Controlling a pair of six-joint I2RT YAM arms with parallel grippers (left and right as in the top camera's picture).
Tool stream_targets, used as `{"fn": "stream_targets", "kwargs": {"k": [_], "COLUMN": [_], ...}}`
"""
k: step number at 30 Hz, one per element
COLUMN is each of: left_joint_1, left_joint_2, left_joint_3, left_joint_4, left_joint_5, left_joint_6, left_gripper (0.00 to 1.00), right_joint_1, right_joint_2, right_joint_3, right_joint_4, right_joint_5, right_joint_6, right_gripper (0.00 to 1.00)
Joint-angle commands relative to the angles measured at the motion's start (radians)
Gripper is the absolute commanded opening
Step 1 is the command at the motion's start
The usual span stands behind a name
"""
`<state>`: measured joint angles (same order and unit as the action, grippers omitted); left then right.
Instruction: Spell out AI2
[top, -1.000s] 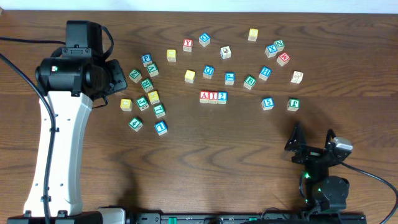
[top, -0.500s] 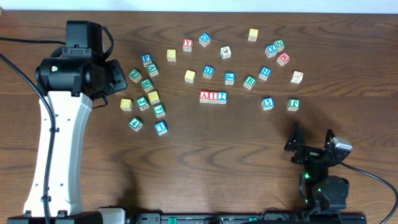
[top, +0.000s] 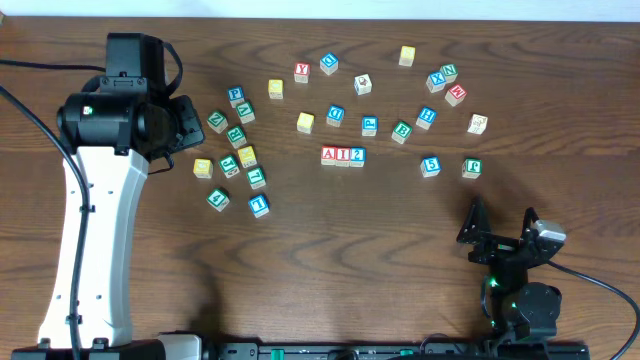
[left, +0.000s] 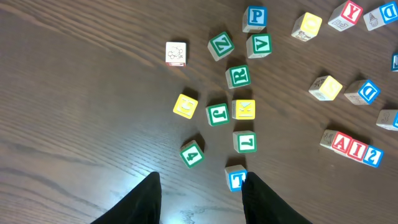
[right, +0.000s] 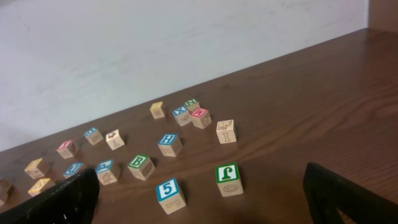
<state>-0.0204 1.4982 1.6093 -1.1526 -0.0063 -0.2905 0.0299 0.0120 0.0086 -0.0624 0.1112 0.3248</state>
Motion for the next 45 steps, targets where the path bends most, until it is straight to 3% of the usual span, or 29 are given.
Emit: {"fn": "stream_targets", "kwargs": {"k": [1, 12, 18, 25, 36, 45], "left_joint_1": [0.005, 0.008, 0.008, 0.008, 0.008, 0.009], "left_joint_2": [0.005, -0.095, -0.266, -0.496, -0.878, -1.184], "left_joint_3": [0.015, 0.006, -0.117, -0.392, -0.869, -1.228], "left_joint_4": [-0.003, 0.000, 0.145, 0.412, 0.832, 1.015], "left_joint_5": [-0.031, -0.073, -0.072, 0.023, 0.029, 0.028], "left_joint_6": [0.023, 0.029, 0.037, 0.089, 0.187, 0.304], "left_gripper": [0.41, 0.42, 0.41, 0.42, 0.42, 0.42], "right_joint_1": [-0.010, -0.010, -0.010, -0.010, -0.010, -0.010], "right_joint_2": [-0.007, -0.007, -0.007, -0.007, -0.007, -0.007], "right_joint_3": [-0.003, -0.003, -0.003, -0.003, -0.003, -0.003], "right_joint_4": [-0.002, -0.002, -0.002, -0.002, -0.002, -0.002], "right_joint_5": [-0.006, -0.006, -0.006, -0.006, -0.006, -0.006], "right_joint_6": [-0.015, -0.015, -0.015, -0.015, -0.015, -0.015], "right_gripper": [0.99, 0.99, 0.99, 0.99, 0.99, 0.99]}}
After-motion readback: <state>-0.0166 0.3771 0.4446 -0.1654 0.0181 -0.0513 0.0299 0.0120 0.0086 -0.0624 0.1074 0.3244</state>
